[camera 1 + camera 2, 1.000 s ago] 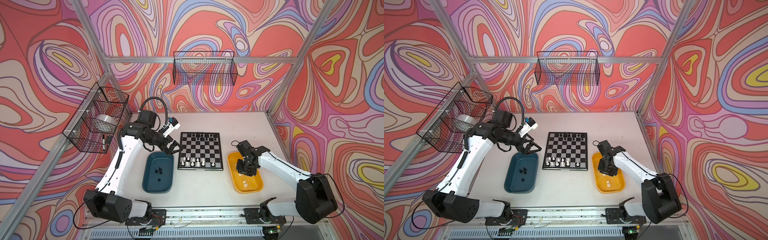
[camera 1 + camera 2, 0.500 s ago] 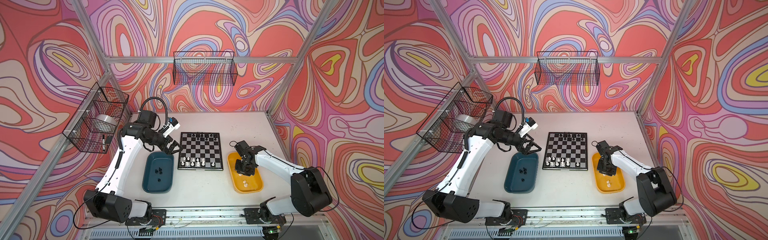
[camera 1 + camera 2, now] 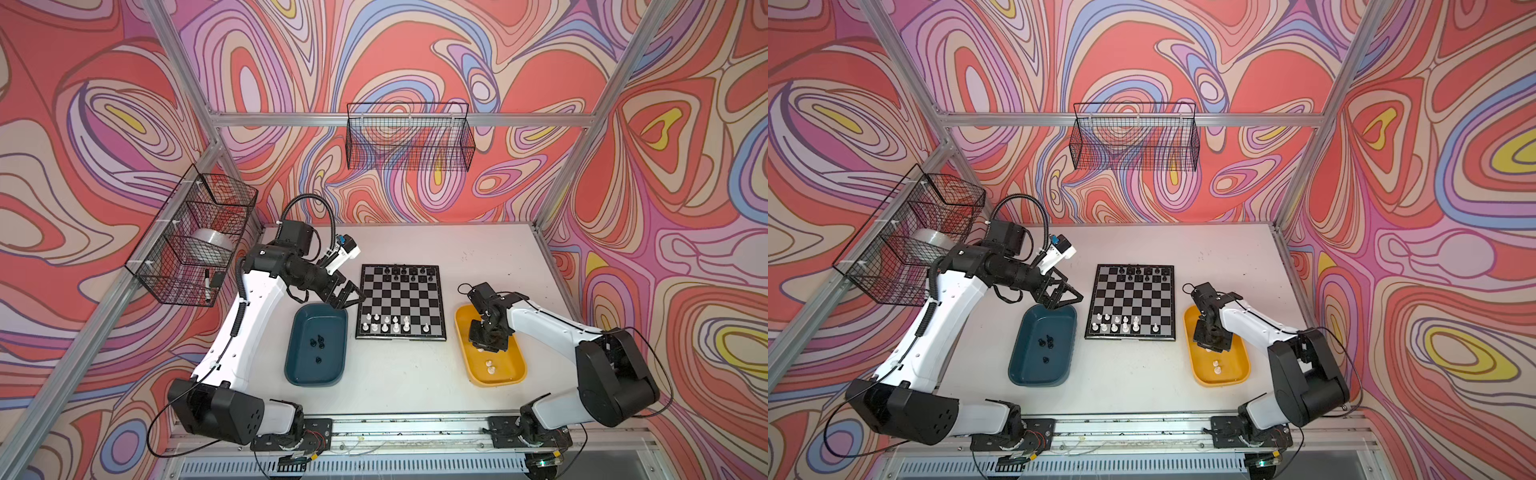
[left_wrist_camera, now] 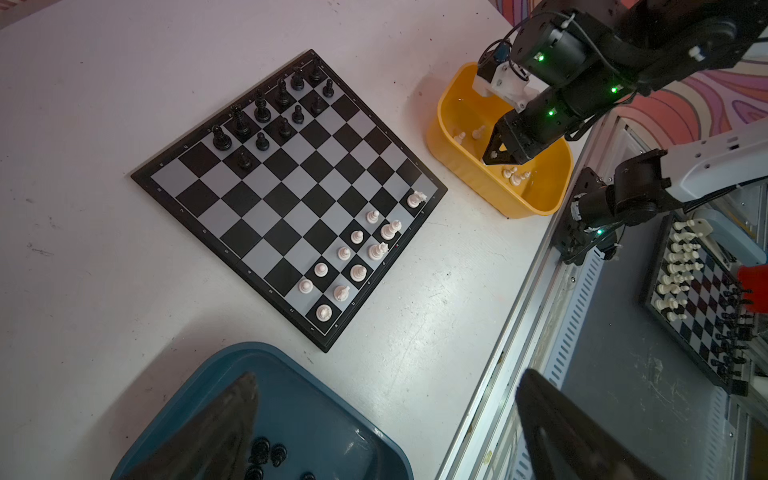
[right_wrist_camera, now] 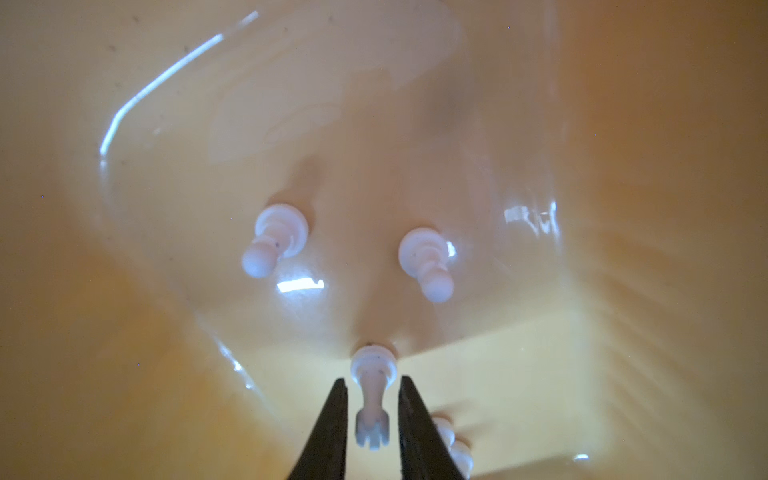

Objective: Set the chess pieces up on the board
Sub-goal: 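Lower the right gripper into the yellow tray and grasp a white pawn, then lift the white pawn and carry it to the board's nearest row corner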

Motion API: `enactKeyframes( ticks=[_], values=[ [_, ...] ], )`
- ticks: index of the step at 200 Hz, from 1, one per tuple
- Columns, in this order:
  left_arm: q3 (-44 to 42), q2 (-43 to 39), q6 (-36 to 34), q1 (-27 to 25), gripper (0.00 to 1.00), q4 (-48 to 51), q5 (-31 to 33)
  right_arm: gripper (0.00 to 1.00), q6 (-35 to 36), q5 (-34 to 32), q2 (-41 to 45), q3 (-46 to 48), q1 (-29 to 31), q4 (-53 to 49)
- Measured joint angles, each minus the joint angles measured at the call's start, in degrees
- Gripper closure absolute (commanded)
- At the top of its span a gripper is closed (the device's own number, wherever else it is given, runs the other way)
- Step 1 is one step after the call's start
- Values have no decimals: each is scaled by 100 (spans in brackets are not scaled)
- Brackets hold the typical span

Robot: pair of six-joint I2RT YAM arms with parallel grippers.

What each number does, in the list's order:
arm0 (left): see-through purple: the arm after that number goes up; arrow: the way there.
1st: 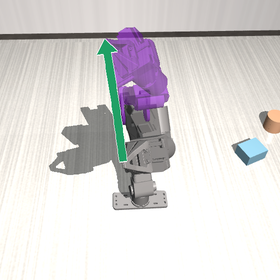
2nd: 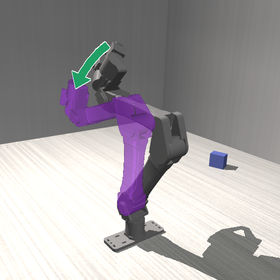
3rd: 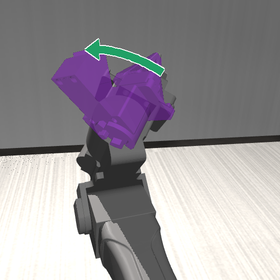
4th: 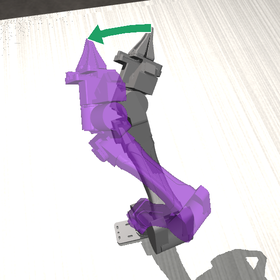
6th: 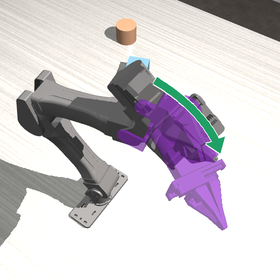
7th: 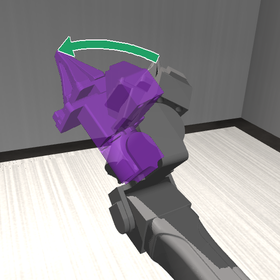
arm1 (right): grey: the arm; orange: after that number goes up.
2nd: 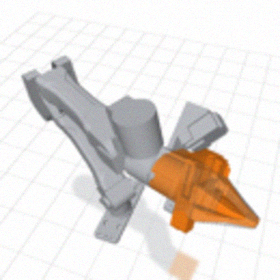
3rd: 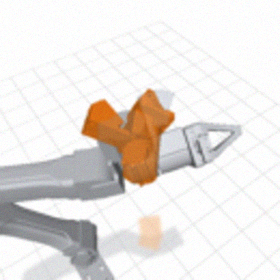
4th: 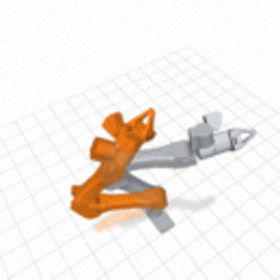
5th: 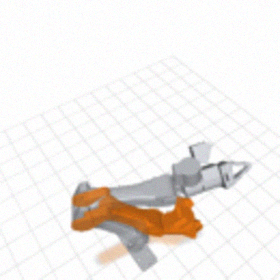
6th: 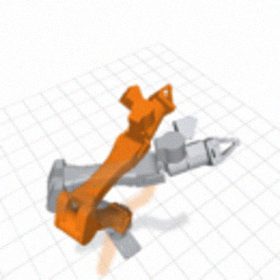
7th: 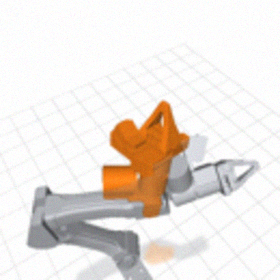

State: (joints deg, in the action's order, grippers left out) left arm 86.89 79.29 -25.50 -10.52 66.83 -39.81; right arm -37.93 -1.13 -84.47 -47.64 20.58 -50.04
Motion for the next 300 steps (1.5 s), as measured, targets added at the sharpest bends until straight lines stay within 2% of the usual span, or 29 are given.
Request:
enactKeyframes(
  ticks=[68,146,300],
  values=[
    [0,0,0,0,3,0,0,86,61,-22,0,0,0,-9],
    [0,0,0,0,3,0,0,88,181,-37,4,-76,0,-173],
    [-129,-2,-4,0,3,-33,90,88,426,-9,153,-1687,31,-914]
  ],
)
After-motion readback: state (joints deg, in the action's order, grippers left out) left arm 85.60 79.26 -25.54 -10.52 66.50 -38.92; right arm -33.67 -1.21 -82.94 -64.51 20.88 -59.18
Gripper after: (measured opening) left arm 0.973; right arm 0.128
